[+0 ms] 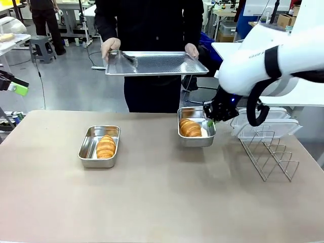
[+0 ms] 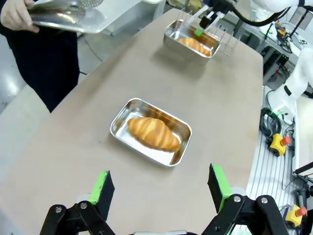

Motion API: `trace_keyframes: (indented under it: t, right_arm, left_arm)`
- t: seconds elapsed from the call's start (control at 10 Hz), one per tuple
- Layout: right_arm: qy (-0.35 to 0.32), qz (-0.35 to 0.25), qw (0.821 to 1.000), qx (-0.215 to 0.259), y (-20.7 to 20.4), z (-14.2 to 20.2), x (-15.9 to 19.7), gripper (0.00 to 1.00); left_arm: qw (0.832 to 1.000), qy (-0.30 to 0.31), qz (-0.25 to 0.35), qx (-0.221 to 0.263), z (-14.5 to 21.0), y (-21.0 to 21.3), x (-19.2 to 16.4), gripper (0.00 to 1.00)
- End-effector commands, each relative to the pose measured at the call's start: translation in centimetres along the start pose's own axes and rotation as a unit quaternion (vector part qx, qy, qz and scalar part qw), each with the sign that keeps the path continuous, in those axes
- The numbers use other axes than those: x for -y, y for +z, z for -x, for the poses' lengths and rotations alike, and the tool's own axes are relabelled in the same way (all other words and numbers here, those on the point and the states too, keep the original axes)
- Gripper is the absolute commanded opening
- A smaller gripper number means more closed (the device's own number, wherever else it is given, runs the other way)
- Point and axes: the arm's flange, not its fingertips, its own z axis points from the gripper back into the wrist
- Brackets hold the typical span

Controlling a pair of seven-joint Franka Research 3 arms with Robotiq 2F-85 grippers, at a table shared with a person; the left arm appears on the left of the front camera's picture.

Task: Place the bread in airtight containers.
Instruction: Once an object is inside an Airtight Container , place the container in the center of the table.

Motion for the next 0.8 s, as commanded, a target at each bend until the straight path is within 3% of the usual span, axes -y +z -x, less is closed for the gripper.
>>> trace_keyframes:
  t: [0.0,0.7]
  right_arm:
    - [-0.011,-0.002,1.000,0.015,-2.1,-0.1,-0.7,0.07]
    - [0.000,-0.012,1.000,-0.015,-6.4,0.7,1.2,0.07]
  left_arm:
    - [1.000,-0.008,0.003,0.003,0.0,0.2,0.1,1.00]
    - [1.000,-0.008,0.003,0.003,0.0,0.2,0.1,1.00]
